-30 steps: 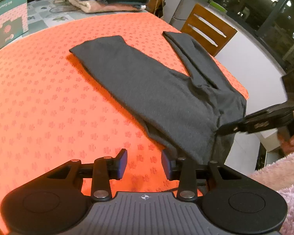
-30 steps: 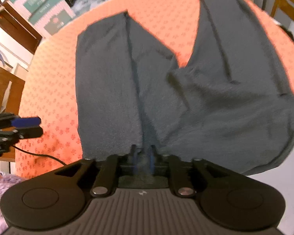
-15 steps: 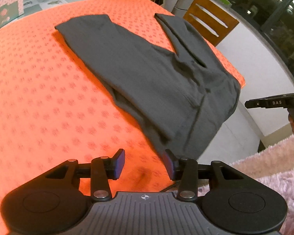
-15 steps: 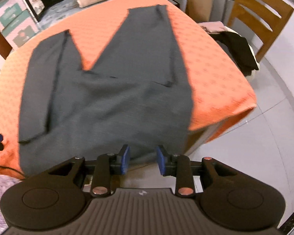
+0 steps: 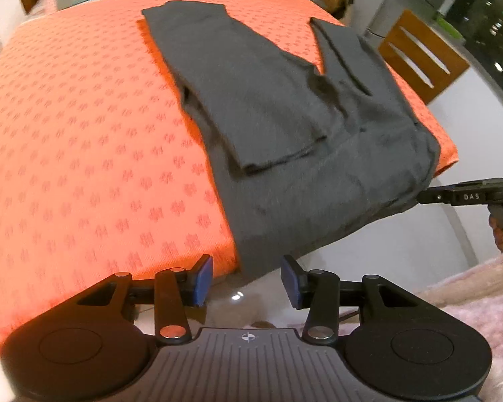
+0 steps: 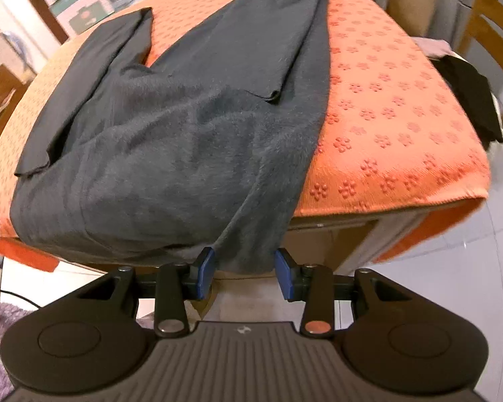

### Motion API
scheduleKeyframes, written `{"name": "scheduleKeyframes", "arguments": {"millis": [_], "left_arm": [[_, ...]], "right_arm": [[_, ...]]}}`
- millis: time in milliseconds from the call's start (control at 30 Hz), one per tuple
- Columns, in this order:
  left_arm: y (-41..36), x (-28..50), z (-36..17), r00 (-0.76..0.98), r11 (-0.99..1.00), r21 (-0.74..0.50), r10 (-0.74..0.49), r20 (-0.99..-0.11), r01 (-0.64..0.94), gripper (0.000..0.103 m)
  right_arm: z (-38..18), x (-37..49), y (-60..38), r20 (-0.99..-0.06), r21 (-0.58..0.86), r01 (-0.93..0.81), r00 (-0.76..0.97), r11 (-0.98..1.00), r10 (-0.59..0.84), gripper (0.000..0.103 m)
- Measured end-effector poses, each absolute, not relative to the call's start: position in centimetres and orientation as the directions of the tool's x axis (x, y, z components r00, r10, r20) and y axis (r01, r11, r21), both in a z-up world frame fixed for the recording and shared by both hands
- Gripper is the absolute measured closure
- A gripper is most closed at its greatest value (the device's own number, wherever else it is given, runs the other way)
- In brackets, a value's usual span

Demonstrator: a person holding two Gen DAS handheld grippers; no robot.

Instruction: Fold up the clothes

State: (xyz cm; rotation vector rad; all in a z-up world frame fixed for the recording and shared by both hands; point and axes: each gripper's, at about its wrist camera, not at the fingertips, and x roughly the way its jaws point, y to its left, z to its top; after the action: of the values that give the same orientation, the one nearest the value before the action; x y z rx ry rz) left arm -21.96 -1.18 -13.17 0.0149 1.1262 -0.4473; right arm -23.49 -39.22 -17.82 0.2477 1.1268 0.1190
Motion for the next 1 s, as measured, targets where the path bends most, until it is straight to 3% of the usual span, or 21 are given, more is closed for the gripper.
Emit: {"name": "scheduleKeyframes", "arguments": {"millis": [167,267,533,733,800,1000], "left_arm": [[-2.5,-24.0,-14.4,0.376,0.938,-0.165,-0.278,-0.884,0.306,0.054],[-3.1,-24.5,-15.0,0.38,0.942,-0.15,-0.262,-0.887,0.3,0.051],[-4.5,-25.3,-14.3,0.391,0.935,-0.135,-0.264,-0.882,0.327,0.05],[-4.8,-25.4,-12.0,0.42,0.933,-0.168,-0.297,-0.858,0.318,0.05],[-4.9,-25.2,-11.2,0.434,0.932,-0.167,-0.303,-0.849,0.323,0.05],[-5.0,-24.3,-9.5,0.465,0.932,-0.152,-0.299,-0.833,0.328,0.049]], "right_arm": [[-18.5,-23.3,-39.1,-0.863,0.292,-0.003,0.43,0.956,0.265,0.06],[-18.1,-23.8,-39.3,-0.846,0.316,-0.039,0.441,0.948,0.3,0.099],[-14.1,-27.0,-40.6,-0.825,0.338,-0.101,0.446,0.936,0.347,0.099],[-11.9,-26.7,-40.0,-0.866,0.234,-0.163,0.414,0.958,0.282,0.096],[-10.4,-26.3,-40.4,-0.852,0.205,-0.149,0.459,0.967,0.251,0.09],[-9.6,-22.3,-42.8,-0.79,0.304,0.032,0.568,0.952,0.233,0.078]]}}
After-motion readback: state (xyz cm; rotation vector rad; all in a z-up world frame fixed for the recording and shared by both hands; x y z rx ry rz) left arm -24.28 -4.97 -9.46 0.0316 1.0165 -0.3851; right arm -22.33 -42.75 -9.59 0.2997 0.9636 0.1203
